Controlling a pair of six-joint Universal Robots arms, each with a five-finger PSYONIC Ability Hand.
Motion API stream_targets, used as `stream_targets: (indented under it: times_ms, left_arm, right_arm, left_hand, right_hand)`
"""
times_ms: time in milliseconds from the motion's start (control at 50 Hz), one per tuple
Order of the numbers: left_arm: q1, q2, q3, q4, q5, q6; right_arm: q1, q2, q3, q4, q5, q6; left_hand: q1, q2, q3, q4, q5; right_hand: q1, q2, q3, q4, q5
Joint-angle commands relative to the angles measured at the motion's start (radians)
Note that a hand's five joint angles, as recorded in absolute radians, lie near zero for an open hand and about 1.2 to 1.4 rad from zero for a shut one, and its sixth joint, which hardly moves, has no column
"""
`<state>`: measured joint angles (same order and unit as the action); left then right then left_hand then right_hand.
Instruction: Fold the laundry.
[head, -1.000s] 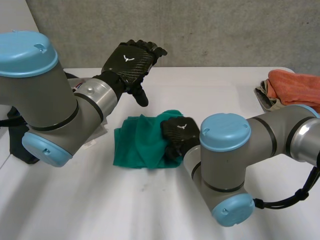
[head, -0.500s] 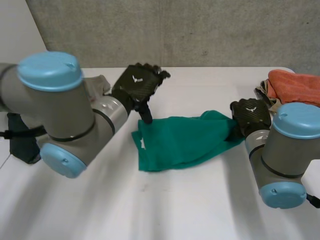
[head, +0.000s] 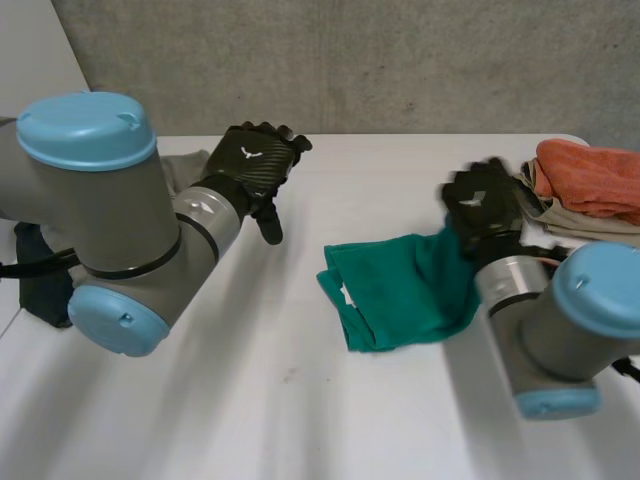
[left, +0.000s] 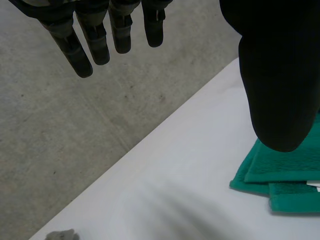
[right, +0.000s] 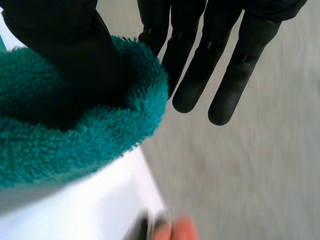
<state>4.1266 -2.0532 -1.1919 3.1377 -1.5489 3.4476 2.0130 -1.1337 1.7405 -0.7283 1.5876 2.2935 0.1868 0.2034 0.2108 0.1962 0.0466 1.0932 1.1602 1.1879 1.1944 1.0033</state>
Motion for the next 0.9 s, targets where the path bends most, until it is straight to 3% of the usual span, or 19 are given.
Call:
stream_targets:
  times_ms: [20, 120, 140, 160, 180, 300, 380, 480, 540, 640, 720, 900]
  left_arm:
    - [0.029, 0.039, -0.051, -0.001, 0.010, -0.015]
    - [0.038, 0.041, -0.064, 0.002, 0.023, -0.010]
    - [0.038, 0.041, -0.063, 0.002, 0.024, -0.010]
    - [0.040, 0.036, -0.058, 0.004, 0.023, -0.015]
    - [0.041, 0.033, -0.055, 0.004, 0.023, -0.015]
    - [0.040, 0.005, 0.032, 0.002, 0.023, -0.018]
    - [0.021, -0.051, 0.142, -0.011, 0.013, -0.034]
    - [-0.045, -0.188, 0.356, -0.119, 0.026, -0.061]
    - [-0.086, -0.292, 0.498, -0.192, 0.046, -0.064]
    - [-0.156, -0.454, 0.697, -0.341, 0.046, -0.054]
    - [-0.178, -0.490, 0.739, -0.418, -0.009, -0.058]
    - [-0.184, -0.461, 0.684, -0.404, -0.086, -0.053]
  right_arm:
    - [0.180, 0.072, 0.086, -0.152, -0.256, -0.118]
    - [0.182, 0.138, 0.083, -0.126, -0.291, -0.203]
    - [0.181, 0.134, 0.085, -0.119, -0.296, -0.213]
    - [0.170, 0.120, 0.085, -0.114, -0.301, -0.209]
    - [0.164, 0.109, 0.080, -0.112, -0.304, -0.197]
    - [0.080, -0.032, 0.039, -0.057, -0.281, 0.048]
    - [-0.002, -0.113, -0.051, 0.148, -0.241, 0.364]
    - [-0.134, -0.074, -0.255, 0.490, -0.288, 0.673]
    - [-0.184, -0.002, -0.377, 0.665, -0.331, 0.722]
    - [-0.246, 0.081, -0.479, 0.857, -0.370, 0.681]
    - [-0.270, 0.083, -0.470, 0.882, -0.385, 0.666]
    - [-0.278, 0.011, -0.363, 0.843, -0.373, 0.698]
  left_hand:
    - [-0.012, -0.029, -0.036, -0.022, -0.047]
    - [-0.012, -0.029, -0.036, -0.022, -0.047]
    - [-0.012, -0.029, -0.036, -0.022, -0.047]
    - [-0.012, -0.029, -0.036, -0.022, -0.047]
    - [-0.012, -0.029, -0.036, -0.022, -0.047]
    - [-0.012, -0.029, -0.036, -0.022, -0.047]
    - [-0.012, -0.029, -0.036, -0.022, -0.047]
    - [-0.012, -0.029, -0.036, -0.022, -0.047]
    - [-0.012, -0.029, -0.036, -0.022, -0.047]
    - [-0.012, -0.029, -0.036, -0.022, -0.047]
    - [-0.012, -0.029, -0.036, -0.022, -0.047]
    - [-0.012, -0.029, -0.036, -0.022, -0.047]
  right_hand:
    - [0.303, 0.236, 0.208, 0.202, 0.218]
    - [0.247, 0.180, 0.153, 0.146, 0.163]
    - [0.009, -0.058, -0.086, -0.093, -0.076]
    - [-0.668, -0.735, -0.763, -0.769, -0.753]
    - [-0.919, -0.986, -1.013, -1.020, -1.003]
    - [-0.919, -0.986, -1.013, -1.020, -1.003]
    - [-0.919, -0.986, -1.013, -1.020, -1.003]
    - [-0.919, -0.986, -1.013, -1.020, -1.003]
    - [-0.919, -0.986, -1.013, -1.020, -1.003]
    - [-0.919, -0.986, -1.013, -1.020, -1.003]
    - [-0.919, -0.986, -1.013, -1.020, -1.003]
    - [-0.845, -0.912, -0.940, -0.947, -0.930]
